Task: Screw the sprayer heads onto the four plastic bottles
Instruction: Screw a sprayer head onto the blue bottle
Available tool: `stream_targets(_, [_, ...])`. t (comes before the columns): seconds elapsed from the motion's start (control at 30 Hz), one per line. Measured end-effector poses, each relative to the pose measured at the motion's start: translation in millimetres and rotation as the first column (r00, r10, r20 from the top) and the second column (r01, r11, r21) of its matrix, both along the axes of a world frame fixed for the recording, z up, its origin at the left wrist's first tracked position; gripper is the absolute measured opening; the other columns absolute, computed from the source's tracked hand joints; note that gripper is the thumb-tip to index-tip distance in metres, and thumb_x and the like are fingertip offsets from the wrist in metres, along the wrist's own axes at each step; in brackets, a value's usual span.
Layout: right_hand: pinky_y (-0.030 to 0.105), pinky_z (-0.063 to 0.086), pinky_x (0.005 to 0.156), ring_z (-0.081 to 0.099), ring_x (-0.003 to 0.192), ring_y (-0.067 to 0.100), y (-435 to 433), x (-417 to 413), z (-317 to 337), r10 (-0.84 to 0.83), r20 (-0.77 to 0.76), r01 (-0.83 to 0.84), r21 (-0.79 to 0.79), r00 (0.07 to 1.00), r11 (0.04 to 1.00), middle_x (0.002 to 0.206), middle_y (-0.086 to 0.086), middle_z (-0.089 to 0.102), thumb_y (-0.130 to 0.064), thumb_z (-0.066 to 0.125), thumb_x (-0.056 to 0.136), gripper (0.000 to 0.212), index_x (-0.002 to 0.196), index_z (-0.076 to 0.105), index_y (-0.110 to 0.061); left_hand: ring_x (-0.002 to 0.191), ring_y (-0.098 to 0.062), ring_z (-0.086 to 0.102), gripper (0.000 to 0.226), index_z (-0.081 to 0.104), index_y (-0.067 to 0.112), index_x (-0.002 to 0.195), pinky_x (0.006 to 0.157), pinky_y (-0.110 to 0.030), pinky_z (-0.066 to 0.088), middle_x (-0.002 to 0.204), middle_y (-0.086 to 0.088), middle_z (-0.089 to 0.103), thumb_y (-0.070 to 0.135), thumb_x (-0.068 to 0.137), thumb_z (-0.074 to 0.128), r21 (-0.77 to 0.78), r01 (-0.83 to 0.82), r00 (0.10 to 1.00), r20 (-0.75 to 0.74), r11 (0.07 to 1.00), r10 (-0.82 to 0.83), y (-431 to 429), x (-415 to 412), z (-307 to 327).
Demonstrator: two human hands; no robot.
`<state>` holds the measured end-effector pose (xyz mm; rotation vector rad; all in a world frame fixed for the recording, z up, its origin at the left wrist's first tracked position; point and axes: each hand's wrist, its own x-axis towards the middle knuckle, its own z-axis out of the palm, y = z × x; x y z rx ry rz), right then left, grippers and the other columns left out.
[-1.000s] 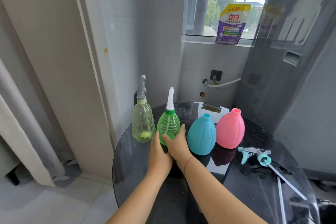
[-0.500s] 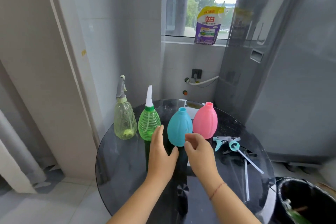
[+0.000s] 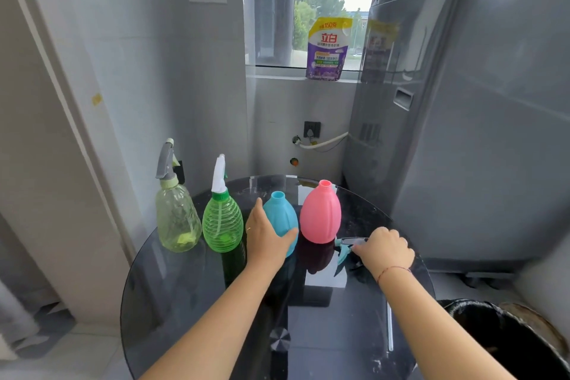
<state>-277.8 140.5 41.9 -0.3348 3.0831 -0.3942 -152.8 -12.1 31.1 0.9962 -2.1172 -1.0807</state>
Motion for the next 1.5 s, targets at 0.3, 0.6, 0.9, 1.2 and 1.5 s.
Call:
stream_targets(0.3, [0.032,0.045,0.070,0.062,0.088,0.034,9,2,3,-0.009,0.026,0.016,-0.275,1.000,0.961,0.097,0.015,0.066,-0.030,0.061,0.083,0.024,0.089,0.066,-0.008,0.127,-0.021,0.044,0.097,0.030,0.018,0.145,0.099,-0.041,0.046,0.142,-0.001,0.041,0.031,0.066,0.086,-0.025,-0.005,0.997,-0.082,1.000,0.003,10,12,-10])
stream_targets(0.6, [0.024,0.057,0.070,0.064,0.071,0.008,10,69,112,0.525,0.037,0.042,-0.999,0.850,0.003,0.076,-0.003,0.067,-0.023,0.057,0.093,0.012,0.089,0.068,-0.021,0.115,-0.010,0.043,0.091,0.036,0.037,0.133,0.097,-0.033,0.046,0.123,0.016,0.040,0.036,0.055,0.084,0.016,0.191,0.976,-0.113,0.981,-0.188,59,79,-19])
stream_targets(0.9, [0.031,0.061,0.077,0.070,0.080,0.016,5,108,149,0.617,-0.032,0.020,-0.997,0.786,-0.077,0.092,0.008,0.069,-0.023,0.057,0.093,0.016,0.098,0.065,-0.010,0.116,-0.010,0.042,0.090,0.035,0.038,0.133,0.097,-0.031,0.046,0.122,0.019,0.039,0.037,0.057,0.084,0.004,0.223,0.969,-0.113,0.975,-0.221,67,109,1])
stream_targets(1.2, [0.033,0.059,0.084,0.069,0.088,0.019,-6,130,112,0.686,0.112,-0.106,-0.957,0.719,0.268,0.097,0.009,0.074,-0.013,0.062,0.090,0.011,0.099,0.065,-0.008,0.115,-0.005,0.045,0.086,0.040,0.044,0.127,0.098,-0.031,0.045,0.124,0.020,0.044,0.036,0.053,0.082,0.077,0.253,0.950,-0.207,0.964,-0.233,72,114,28])
stream_targets(1.5, [0.046,0.052,0.095,0.064,0.109,0.030,12,109,99,0.904,0.182,-0.044,-0.976,0.386,0.215,0.111,0.013,0.070,-0.032,0.070,0.078,0.039,0.109,0.067,-0.009,0.112,-0.032,0.062,0.067,0.059,0.022,0.127,0.099,-0.056,0.045,0.124,-0.013,0.064,0.023,0.065,0.083,0.563,0.692,0.722,-0.550,0.452,-0.421,61,129,45])
